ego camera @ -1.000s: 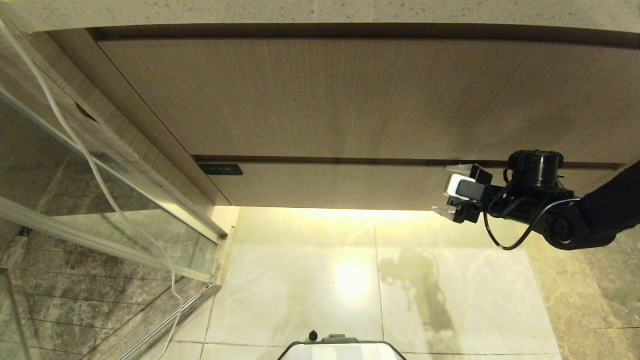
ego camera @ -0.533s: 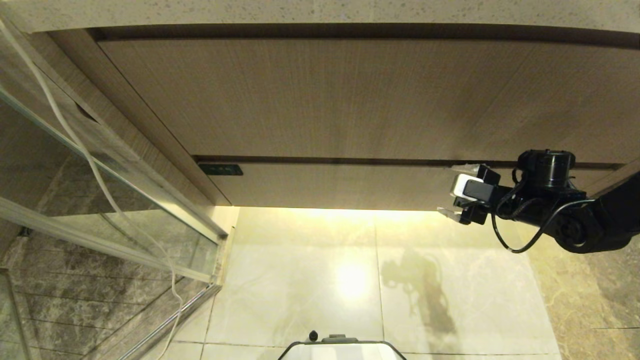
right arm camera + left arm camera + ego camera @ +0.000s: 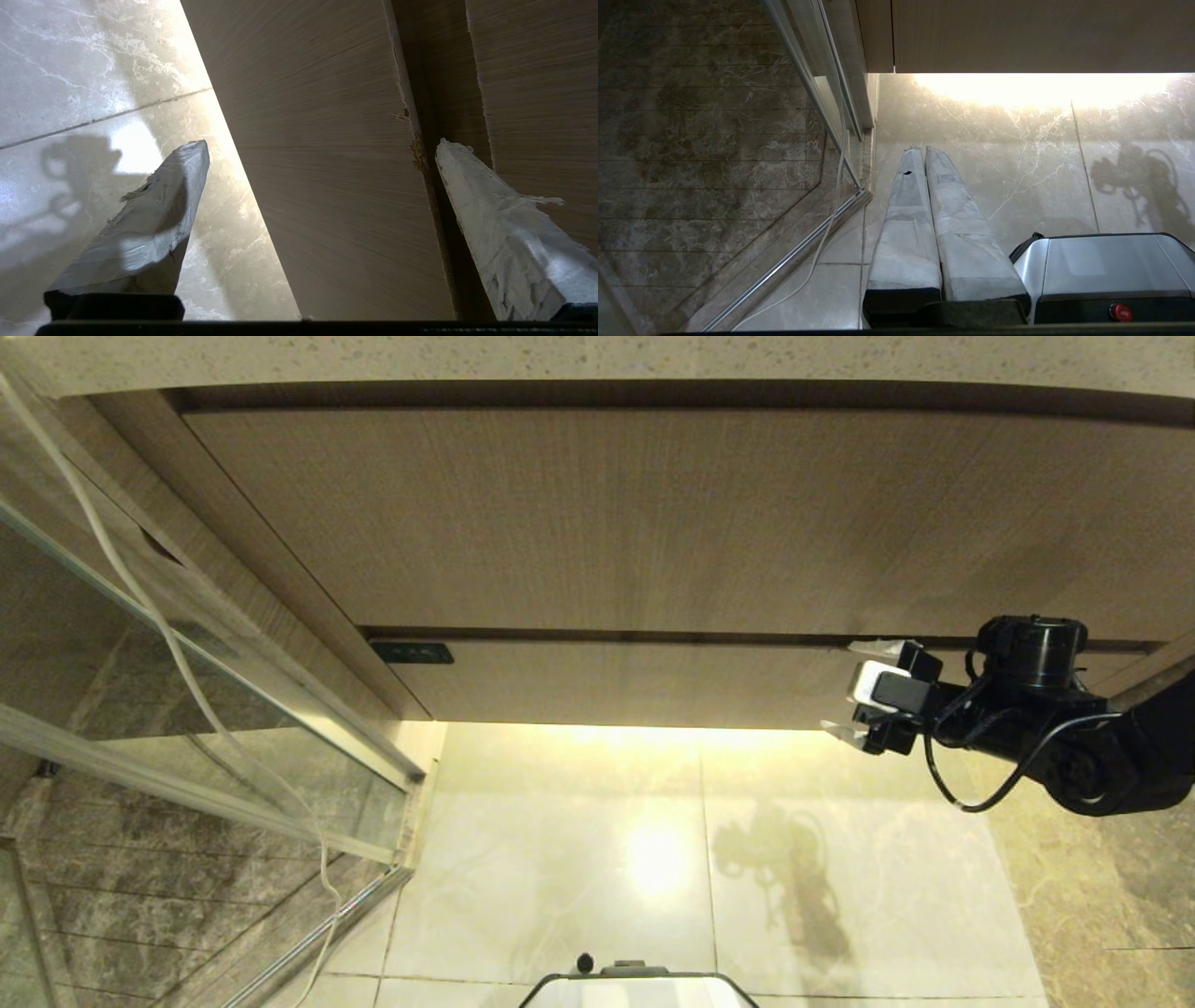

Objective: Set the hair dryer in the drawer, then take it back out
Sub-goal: Pull open the drawer

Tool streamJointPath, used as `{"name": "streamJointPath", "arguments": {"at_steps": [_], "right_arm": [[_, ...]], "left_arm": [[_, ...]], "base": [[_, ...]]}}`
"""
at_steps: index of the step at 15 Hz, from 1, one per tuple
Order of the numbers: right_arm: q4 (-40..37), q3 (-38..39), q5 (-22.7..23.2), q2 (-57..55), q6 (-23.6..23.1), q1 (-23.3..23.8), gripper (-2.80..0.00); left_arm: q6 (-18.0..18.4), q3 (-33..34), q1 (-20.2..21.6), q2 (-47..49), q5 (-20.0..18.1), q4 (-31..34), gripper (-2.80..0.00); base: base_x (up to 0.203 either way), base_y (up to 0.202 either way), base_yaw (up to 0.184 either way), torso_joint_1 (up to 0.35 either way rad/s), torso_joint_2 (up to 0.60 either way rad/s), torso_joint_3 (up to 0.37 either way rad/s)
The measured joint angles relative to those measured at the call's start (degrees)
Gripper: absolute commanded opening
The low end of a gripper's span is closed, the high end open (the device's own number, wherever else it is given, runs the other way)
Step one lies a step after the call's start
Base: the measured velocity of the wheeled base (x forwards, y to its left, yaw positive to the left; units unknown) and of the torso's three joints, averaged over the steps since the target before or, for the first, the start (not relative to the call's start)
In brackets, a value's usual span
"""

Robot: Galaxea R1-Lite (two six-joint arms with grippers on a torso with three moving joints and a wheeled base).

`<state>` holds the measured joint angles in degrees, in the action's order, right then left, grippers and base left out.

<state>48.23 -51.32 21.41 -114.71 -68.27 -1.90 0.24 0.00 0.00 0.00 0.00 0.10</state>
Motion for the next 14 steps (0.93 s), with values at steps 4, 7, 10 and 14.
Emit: {"name": "streamJointPath", "arguments": {"at_steps": [4,7,10,14], "right_arm": [[2.00,-0.20,-0.11,-1.17,-0.05,0.00,0.00],[2.77,-1.34,-0.72,-2.98,0.00,0.00,0.00],[2.82,-1.56,-0.72,-3.69,0.00,0.00,0.00],[5.98,-3.97,-1.03,-6.13,0.54,0.00,0.00]], "left_arm": [[0.00,0.00,0.00,0.00,0.00,0.00,-2.80],[0.02,0.00,0.00,0.00,0.00,-0.01,-2.80],[0.00,0.00,0.00,0.00,0.00,0.00,-2.80],[0.00,0.00,0.00,0.00,0.00,0.00,-2.80]], "base": [[0.000,0.000,0.000,0.000,0.00,0.000],[0.000,0.000,0.000,0.000,0.00,0.000],[0.000,0.000,0.000,0.000,0.00,0.000],[0.000,0.000,0.000,0.000,0.00,0.000]]}}
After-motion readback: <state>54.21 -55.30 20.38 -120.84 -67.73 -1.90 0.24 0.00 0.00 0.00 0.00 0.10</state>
